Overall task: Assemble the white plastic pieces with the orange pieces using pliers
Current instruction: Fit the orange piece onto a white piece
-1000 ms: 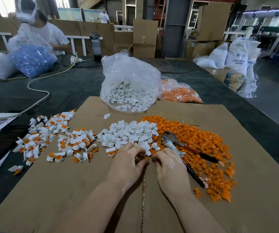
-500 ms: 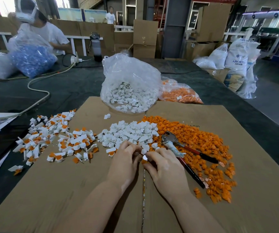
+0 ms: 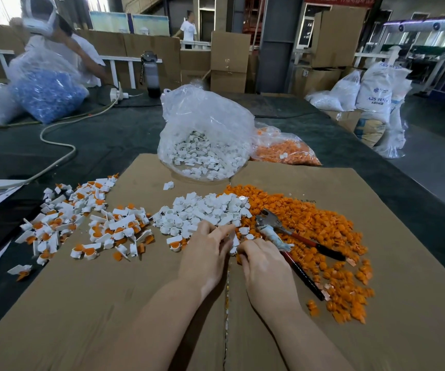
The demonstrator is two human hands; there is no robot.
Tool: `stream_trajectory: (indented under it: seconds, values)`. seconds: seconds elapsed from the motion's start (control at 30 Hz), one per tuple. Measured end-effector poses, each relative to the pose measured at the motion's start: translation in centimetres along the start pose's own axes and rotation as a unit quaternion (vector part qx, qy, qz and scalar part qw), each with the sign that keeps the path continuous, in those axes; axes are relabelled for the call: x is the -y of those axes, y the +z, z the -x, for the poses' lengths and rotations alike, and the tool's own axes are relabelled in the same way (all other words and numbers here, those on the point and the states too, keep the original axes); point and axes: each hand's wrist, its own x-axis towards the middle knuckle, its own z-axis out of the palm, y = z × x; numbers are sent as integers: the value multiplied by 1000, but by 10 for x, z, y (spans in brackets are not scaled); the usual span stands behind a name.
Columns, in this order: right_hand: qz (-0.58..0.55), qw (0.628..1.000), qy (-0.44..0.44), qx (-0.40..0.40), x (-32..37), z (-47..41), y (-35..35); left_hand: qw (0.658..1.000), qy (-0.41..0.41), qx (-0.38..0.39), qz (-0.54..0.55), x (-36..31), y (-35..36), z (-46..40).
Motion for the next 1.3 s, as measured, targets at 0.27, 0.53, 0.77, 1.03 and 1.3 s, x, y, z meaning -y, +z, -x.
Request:
stream_trajectory:
  seconds: [0.27,0.53,0.77,1.03,1.3]
  values:
    - [-14,1000,10,25,0,3,-3,999,7,-16,50,1,-2,2]
    - [1,1000,19,25,2,3,-3,998,27,-31,57,3,-3,6]
    - [-58,997,56,12,-5,4,1,993,24,-43,106,1,-5,8]
    - [-108,991,69,-36,-5,4,-3,991,60,-44,115,-3,-9,16]
    - [-204,970,113,-64,-8,2,-7,983,-7,0,182,-1,-10,16]
